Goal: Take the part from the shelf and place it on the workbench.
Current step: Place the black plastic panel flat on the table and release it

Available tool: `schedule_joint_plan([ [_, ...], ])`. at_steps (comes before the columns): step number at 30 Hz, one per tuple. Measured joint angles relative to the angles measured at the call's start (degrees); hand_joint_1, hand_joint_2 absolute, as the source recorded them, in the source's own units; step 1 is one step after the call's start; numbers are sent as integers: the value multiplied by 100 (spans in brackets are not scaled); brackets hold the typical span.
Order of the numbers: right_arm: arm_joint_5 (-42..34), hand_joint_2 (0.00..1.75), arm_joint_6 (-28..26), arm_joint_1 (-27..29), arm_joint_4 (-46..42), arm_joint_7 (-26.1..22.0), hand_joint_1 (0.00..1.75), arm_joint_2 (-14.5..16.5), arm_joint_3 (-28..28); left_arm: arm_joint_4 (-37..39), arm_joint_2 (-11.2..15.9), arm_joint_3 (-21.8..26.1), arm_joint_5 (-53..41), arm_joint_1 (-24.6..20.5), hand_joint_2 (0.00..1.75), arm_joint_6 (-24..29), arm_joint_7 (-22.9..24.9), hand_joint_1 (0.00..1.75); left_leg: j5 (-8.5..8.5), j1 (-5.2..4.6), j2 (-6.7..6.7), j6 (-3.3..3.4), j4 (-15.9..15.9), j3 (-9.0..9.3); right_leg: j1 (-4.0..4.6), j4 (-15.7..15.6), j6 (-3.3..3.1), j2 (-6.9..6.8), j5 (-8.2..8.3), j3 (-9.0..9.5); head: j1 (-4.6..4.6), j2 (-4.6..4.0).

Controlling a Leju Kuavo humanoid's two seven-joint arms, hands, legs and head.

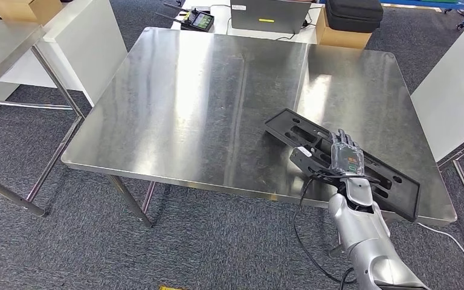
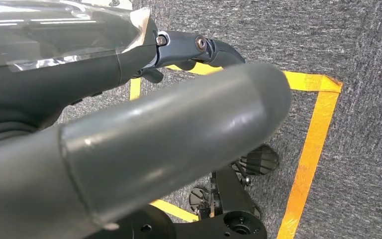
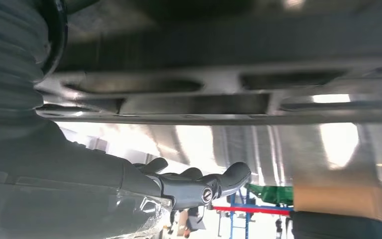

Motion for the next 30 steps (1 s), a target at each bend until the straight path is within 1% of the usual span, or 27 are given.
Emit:
schedule_joint_plan([
  [8, -152, 175, -40, 144, -354, -131, 0, 85, -5, -1, 22, 0, -37, 48, 0, 3, 2, 0, 0, 0, 0, 0, 0, 0, 0, 0, 0, 0, 0, -1, 0, 0],
  [11, -356, 175, -210, 239, -544, -292, 0, 115, -14, -1, 35, 0, -44, 63, 0, 20, 5, 0, 0, 0, 0, 0, 0, 0, 0, 0, 0, 0, 0, 0, 1, 0],
  [14, -582, 175, -344, 406, -951, -444, 0, 169, -17, -1, 45, 2, -48, 92, 0, 32, -2, 0, 0, 0, 0, 0, 0, 0, 0, 0, 0, 0, -1, -1, 1, 0],
  [19, -1128, 175, -506, 751, -1921, -776, 0, 260, -14, -1, 46, 8, -72, 138, 0, 41, -29, 0, -1, 0, -1, -1, -1, -1, 0, 0, -1, 0, -2, -2, 0, 0],
  [22, -1660, 175, -762, 972, -2661, -1078, 0, 312, -6, -1, 46, 9, -91, 156, 0, 42, -46, 0, -2, 0, -1, -2, -1, -1, 0, 0, -2, -1, -3, -3, 0, 0],
  [24, -2138, 175, -1028, 1158, -3282, -1362, 0, 348, 12, -1, 46, 9, -96, 166, 0, 50, -67, 0, -2, 0, -4, -2, -1, -1, 0, 0, -2, -2, -3, -3, 0, 0],
  [27, -2889, 175, -1614, 1584, -4436, -1984, 0, 407, 107, -1, 44, 11, -95, 193, 0, 86, -187, 0, -6, 0, -12, -3, -1, -1, -1, 0, 5, -5, -10, -3, 0, 0],
  [30, -3230, 175, -2269, 2230, -5678, -2758, 0, 438, 413, -1, 40, 22, -64, 232, 0, 125, -445, 0, -18, 0, -16, -1, -2, 0, -1, -1, 10, -6, -22, 0, 0, 0],
])
